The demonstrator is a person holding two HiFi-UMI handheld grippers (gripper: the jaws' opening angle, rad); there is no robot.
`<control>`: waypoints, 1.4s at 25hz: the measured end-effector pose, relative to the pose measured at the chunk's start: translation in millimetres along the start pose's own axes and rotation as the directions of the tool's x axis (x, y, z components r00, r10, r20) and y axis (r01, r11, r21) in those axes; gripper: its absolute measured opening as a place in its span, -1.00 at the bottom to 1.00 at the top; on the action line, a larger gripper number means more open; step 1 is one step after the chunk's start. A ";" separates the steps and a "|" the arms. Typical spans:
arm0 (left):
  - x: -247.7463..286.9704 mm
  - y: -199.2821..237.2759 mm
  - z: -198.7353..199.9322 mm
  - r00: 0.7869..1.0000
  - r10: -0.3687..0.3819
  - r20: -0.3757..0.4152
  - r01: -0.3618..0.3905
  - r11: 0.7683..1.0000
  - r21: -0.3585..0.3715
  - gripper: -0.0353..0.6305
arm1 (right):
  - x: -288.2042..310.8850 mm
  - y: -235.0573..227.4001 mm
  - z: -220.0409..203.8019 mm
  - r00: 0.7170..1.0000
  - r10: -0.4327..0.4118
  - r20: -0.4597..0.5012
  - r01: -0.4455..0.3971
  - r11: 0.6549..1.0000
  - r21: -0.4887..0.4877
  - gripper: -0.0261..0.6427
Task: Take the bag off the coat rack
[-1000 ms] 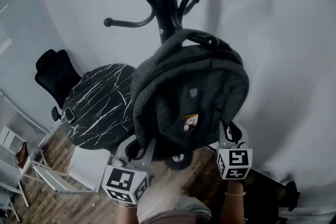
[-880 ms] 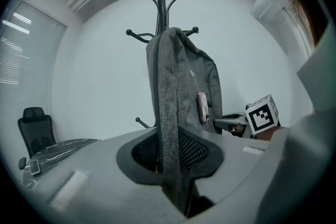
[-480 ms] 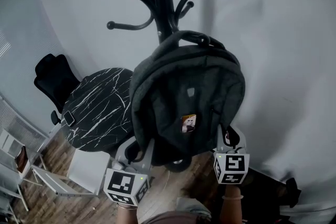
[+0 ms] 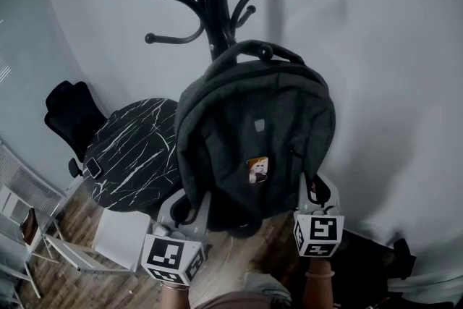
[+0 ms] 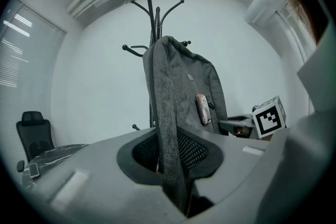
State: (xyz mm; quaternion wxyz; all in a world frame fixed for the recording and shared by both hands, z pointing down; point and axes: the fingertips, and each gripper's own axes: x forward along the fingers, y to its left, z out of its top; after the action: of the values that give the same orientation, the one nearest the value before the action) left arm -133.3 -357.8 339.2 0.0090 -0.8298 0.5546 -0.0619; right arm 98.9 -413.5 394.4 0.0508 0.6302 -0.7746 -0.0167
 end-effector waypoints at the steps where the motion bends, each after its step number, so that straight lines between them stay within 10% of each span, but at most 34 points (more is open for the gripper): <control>1: -3.0 -2.1 1.4 1.000 0.000 0.005 0.000 1.000 0.002 -0.65 | -4.1 -0.3 1.3 1.000 -0.002 0.005 0.002 1.000 0.001 -0.72; 35: -30.9 -17.4 21.0 0.997 -0.057 0.057 0.057 0.998 0.004 -0.65 | -55.1 -1.1 18.4 0.996 -0.073 0.044 0.073 0.997 -0.014 -0.73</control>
State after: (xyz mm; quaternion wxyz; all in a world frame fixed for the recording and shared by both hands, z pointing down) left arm -126.6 -323.8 317.0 0.0240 -0.8466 0.5302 -0.0388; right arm 109.1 -360.5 372.9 0.0384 0.6572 -0.7518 -0.0384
